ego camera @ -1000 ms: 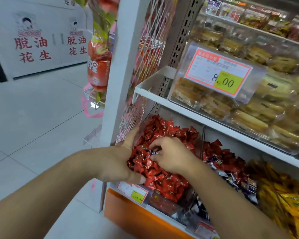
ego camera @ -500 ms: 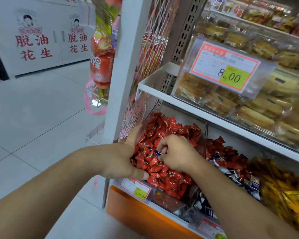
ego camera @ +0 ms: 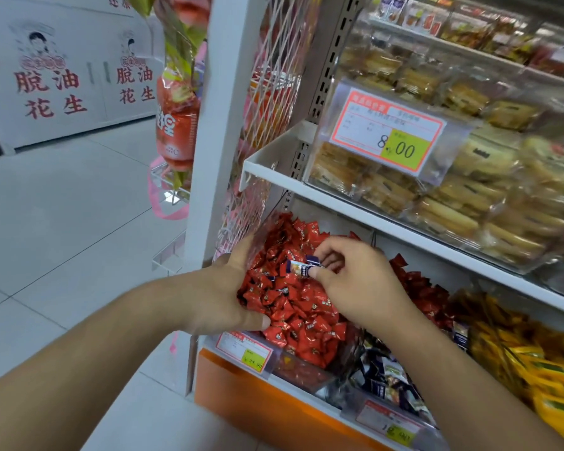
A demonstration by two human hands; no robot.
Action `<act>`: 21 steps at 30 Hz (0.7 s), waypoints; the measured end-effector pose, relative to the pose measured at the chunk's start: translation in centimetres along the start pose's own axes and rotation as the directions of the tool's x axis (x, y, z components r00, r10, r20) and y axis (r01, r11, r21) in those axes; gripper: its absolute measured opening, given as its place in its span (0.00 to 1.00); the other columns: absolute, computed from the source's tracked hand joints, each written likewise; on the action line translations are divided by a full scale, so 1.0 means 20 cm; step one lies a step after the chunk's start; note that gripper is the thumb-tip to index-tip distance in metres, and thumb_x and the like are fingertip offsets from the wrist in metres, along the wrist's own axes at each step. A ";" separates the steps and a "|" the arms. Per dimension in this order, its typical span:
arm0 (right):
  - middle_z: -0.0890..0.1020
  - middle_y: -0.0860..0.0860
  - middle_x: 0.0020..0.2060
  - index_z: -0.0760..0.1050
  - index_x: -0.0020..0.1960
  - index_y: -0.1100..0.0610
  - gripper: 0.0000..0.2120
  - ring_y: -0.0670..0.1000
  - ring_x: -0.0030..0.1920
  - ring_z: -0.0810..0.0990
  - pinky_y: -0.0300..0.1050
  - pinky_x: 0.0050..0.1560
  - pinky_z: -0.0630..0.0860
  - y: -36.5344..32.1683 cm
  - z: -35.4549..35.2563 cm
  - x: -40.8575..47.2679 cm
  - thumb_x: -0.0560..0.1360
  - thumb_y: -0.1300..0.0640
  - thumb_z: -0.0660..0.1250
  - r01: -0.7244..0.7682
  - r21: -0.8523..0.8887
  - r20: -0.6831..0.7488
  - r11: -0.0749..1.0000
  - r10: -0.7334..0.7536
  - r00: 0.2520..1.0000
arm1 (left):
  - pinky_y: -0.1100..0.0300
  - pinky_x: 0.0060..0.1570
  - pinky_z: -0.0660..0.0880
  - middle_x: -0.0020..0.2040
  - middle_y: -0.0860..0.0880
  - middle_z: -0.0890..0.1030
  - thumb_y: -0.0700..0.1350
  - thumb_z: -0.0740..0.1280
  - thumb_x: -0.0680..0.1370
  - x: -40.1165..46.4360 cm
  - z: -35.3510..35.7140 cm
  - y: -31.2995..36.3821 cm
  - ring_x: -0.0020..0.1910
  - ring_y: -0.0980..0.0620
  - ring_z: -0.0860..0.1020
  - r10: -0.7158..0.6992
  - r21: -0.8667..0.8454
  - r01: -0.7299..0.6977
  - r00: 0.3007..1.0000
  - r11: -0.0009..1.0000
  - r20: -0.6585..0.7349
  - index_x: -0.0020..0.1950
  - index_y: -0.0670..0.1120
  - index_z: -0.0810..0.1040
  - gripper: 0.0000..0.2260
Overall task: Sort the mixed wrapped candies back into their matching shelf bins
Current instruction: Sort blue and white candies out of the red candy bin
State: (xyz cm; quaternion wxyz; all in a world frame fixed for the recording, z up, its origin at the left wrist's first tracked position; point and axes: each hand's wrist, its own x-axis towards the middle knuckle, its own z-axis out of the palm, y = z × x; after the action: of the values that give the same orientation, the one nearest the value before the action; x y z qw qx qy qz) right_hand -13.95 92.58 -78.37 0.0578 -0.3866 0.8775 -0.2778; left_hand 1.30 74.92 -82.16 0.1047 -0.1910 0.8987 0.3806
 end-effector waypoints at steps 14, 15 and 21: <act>0.77 0.42 0.67 0.72 0.72 0.42 0.20 0.46 0.57 0.80 0.39 0.57 0.72 0.28 -0.34 -0.47 0.80 0.45 0.67 -0.198 -0.187 -0.174 0.962 0.166 0.971 | 0.53 0.79 0.55 0.82 0.56 0.45 0.60 0.76 0.73 -0.03 0.08 0.11 0.82 0.48 0.50 0.113 0.153 -0.071 0.952 0.986 -0.284 0.82 0.60 0.37 0.54; 0.75 0.40 0.69 0.71 0.73 0.42 0.20 0.44 0.64 0.76 0.35 0.63 0.68 0.25 -0.32 -0.46 0.81 0.46 0.66 -0.136 -0.196 -0.137 0.971 0.110 0.984 | 0.56 0.79 0.53 0.82 0.56 0.47 0.59 0.76 0.74 -0.02 0.10 0.11 0.81 0.49 0.51 0.155 0.188 -0.095 0.929 0.978 -0.336 0.83 0.58 0.42 0.51; 0.66 0.33 0.72 0.67 0.75 0.41 0.20 0.36 0.74 0.61 0.28 0.69 0.53 0.22 -0.15 -0.41 0.84 0.47 0.62 0.057 -0.151 0.061 0.987 -0.048 0.997 | 0.51 0.70 0.70 0.65 0.49 0.78 0.45 0.73 0.77 0.14 0.15 0.16 0.67 0.45 0.73 0.380 0.439 -0.137 0.756 0.888 -0.533 0.70 0.48 0.78 0.21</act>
State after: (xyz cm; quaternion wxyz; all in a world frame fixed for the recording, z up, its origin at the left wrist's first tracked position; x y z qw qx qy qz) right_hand -12.02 102.24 -79.08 0.0457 -0.4206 0.8837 -0.2002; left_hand -2.36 78.36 -83.14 -0.2086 -0.1504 0.9574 0.1317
